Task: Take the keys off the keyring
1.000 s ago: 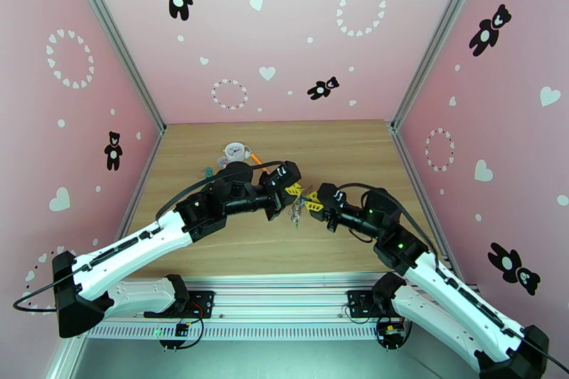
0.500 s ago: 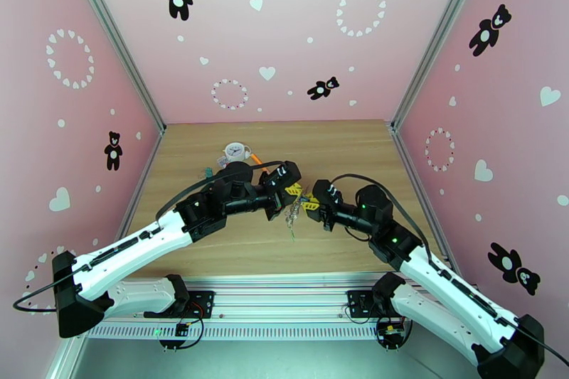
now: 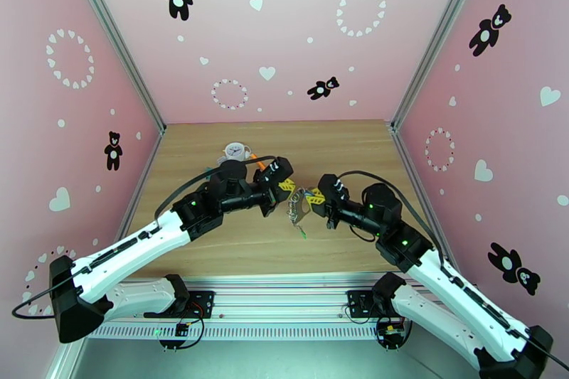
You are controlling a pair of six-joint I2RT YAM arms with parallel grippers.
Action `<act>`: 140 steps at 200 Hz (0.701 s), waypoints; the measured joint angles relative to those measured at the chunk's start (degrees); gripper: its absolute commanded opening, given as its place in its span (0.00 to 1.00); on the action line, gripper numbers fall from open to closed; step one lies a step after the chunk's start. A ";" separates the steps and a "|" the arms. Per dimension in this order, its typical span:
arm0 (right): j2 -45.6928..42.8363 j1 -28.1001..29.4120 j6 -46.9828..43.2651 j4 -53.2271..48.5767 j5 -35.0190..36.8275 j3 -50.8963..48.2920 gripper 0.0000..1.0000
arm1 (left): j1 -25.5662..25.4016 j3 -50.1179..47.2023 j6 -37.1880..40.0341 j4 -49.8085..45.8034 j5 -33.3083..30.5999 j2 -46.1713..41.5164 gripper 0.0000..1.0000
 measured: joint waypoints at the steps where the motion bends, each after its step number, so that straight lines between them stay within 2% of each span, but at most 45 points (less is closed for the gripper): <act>1: 0.00 0.00 0.09 -0.31 0.04 0.11 0.00 | 0.09 -0.09 0.04 0.11 -0.09 -0.07 0.00; 69: 10.01 0.02 4.20 -20.83 1.88 19.02 0.00 | 0.94 -4.15 -2.69 7.43 -1.55 -0.07 0.00; 78: 11.47 0.00 4.96 -23.67 2.38 21.46 0.00 | 0.96 -4.83 -3.45 7.89 -2.23 -0.28 0.07; 94: 14.34 0.00 6.32 -29.20 3.39 26.08 0.00 | 0.96 -6.32 -4.79 8.85 -3.43 -1.31 0.12; 115: 18.21 0.02 8.46 -36.33 4.83 31.98 0.00 | 0.96 -8.74 -6.95 10.78 -4.39 -3.91 0.30; 140: 21.84 0.20 11.06 -43.80 6.75 37.88 0.00 | 0.94 -12.61 -9.11 14.73 -4.92 -6.51 0.46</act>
